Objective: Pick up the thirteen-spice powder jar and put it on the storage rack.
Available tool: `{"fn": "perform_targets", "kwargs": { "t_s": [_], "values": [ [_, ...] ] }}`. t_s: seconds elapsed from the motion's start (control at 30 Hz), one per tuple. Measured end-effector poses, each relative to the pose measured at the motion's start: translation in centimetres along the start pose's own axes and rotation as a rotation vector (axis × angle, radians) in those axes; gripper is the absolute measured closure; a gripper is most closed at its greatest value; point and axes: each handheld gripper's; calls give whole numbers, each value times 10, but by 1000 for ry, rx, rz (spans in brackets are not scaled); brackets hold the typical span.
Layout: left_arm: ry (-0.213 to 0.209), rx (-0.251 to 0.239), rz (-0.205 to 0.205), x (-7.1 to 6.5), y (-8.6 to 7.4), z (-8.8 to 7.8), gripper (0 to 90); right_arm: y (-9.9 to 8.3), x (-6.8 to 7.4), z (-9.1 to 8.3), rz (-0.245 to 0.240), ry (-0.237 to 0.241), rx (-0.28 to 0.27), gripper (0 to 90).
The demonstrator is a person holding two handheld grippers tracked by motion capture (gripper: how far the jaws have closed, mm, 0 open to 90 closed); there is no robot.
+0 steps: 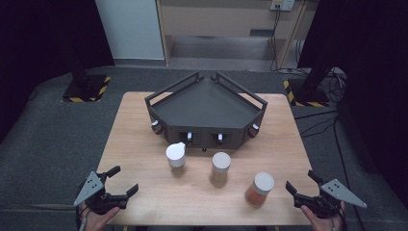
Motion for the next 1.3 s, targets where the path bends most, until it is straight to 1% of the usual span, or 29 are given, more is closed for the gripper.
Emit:
{"fn": "perform_targets", "kwargs": {
  "t_s": [0.2, 0.3, 0.47, 0.67, 0.73, 0.8, 0.83, 1.03, 1.1, 1.23, 1.3],
  "values": [
    [5, 1, -4, 0, 1, 1, 21, 0, 0, 0, -9, 8, 2, 53],
    [5, 3, -7, 0, 1, 1, 21, 0, -1, 0, -6, 12, 7, 50],
    [6, 1, -11, 0, 0, 1, 21, 0, 0, -3, -15, 17, 12, 50],
    [-3, 4, -5, 0, 1, 0, 21, -1, 2, -7, -23, 16, 1, 51],
    [-3, 9, -9, 1, 1, 0, 22, -1, 2, -7, -24, 17, 4, 51],
    [-16, 5, -28, 4, 1, 1, 21, -1, 2, -7, -24, 17, 4, 51],
    [-16, 8, -30, 4, 1, 1, 21, -1, 2, -7, -25, 16, 2, 51],
    [-15, 21, -28, 2, 6, 2, 21, -1, 2, -7, -29, 21, 2, 51],
    [-12, 27, -21, 1, 9, 4, 21, -2, 2, -7, -29, 24, -2, 50],
    [-21, 27, -9, 0, 15, 6, 22, -2, 1, -6, -29, 28, -1, 50],
    [-24, 30, 6, -2, 20, 8, 23, -2, 2, -6, -31, 27, -2, 50]
  ]
}}
Point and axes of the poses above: each handheld gripper's, and its own axes: z roughly forward along the jaws, y roughly out of its top, x roughly to its left, and after that the axes turned 10 degrees about -z, right-handed
